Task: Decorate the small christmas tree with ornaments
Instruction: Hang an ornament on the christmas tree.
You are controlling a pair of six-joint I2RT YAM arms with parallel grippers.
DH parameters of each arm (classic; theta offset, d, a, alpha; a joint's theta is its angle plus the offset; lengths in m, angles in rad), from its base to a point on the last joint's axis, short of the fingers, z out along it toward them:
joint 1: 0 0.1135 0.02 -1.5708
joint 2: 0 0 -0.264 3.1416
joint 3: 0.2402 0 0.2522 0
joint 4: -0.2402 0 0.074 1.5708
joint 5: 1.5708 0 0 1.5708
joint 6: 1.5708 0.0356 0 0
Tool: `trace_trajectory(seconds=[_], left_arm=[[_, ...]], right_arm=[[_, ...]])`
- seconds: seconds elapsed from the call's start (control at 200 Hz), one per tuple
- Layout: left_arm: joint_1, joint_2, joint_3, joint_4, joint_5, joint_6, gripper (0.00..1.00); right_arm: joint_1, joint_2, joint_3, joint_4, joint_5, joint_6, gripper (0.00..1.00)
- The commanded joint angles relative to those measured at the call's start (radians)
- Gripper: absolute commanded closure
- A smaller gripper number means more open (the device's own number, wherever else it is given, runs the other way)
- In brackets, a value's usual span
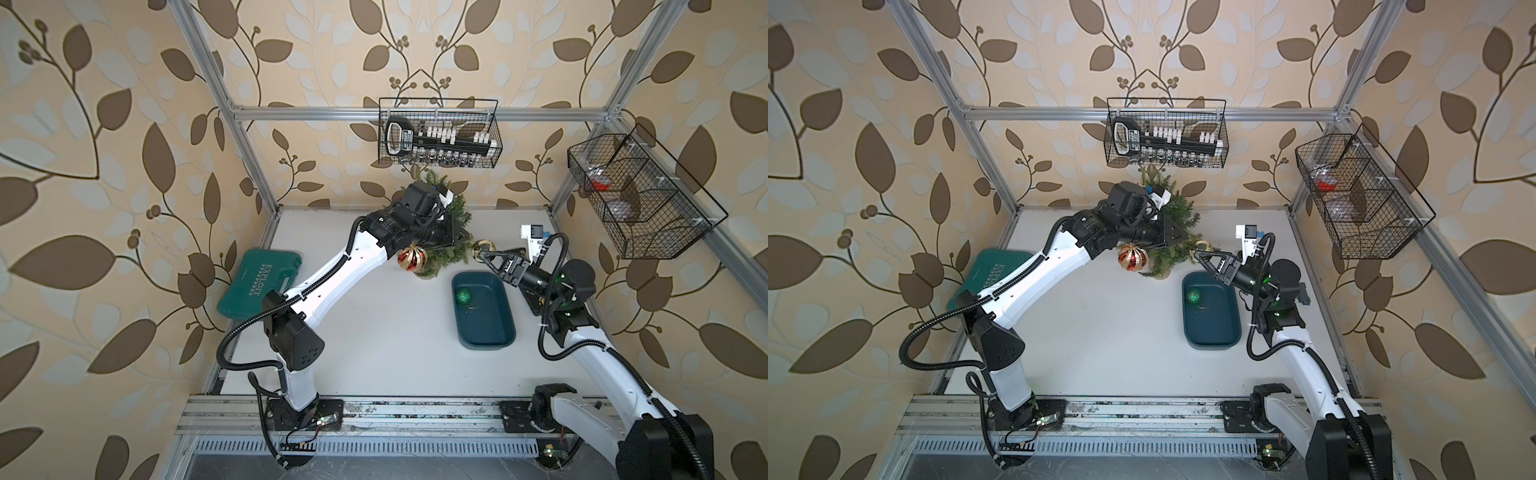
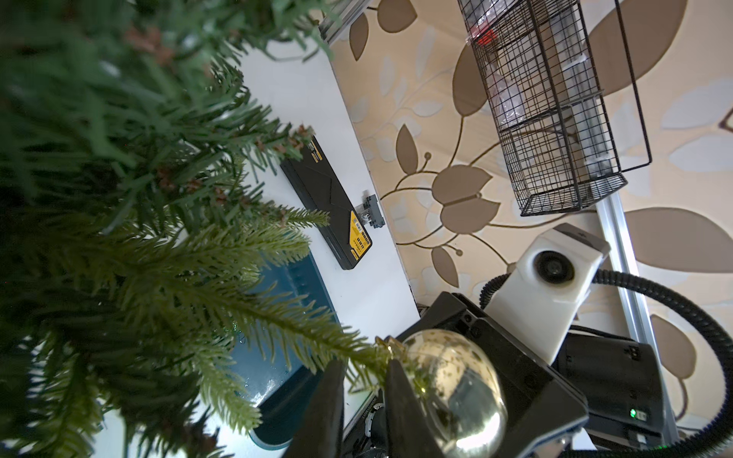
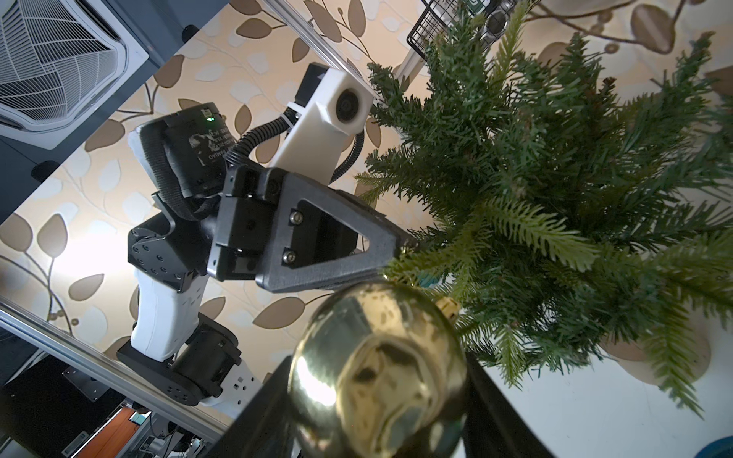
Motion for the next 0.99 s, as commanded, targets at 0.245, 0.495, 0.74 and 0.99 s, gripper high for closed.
trace_trajectory(seconds=[0.245, 0.495, 0.74, 0.99], left_arm=[[-0.001, -0.054, 0.000, 0.038, -0.003, -0.001, 0.76], [-0.001, -0.078, 0.007, 0.047, 0.013, -0.009, 0.73], [-0.001, -0.105, 0.014, 0.049, 0.036, -0.012, 0.66], [-0.002, -0.124, 0.013, 0.055, 0.110, -0.012, 0.54]], right_arm=[[0.006, -0.026, -0.024, -0.007, 0.012, -0.002, 0.34], [0.006, -0.044, -0.024, -0.042, 0.013, -0.016, 0.34], [0.005, -0.092, 0.022, -0.223, 0.037, -0.094, 0.33], [0.005, -0.194, 0.086, -0.598, 0.167, -0.305, 0.32]])
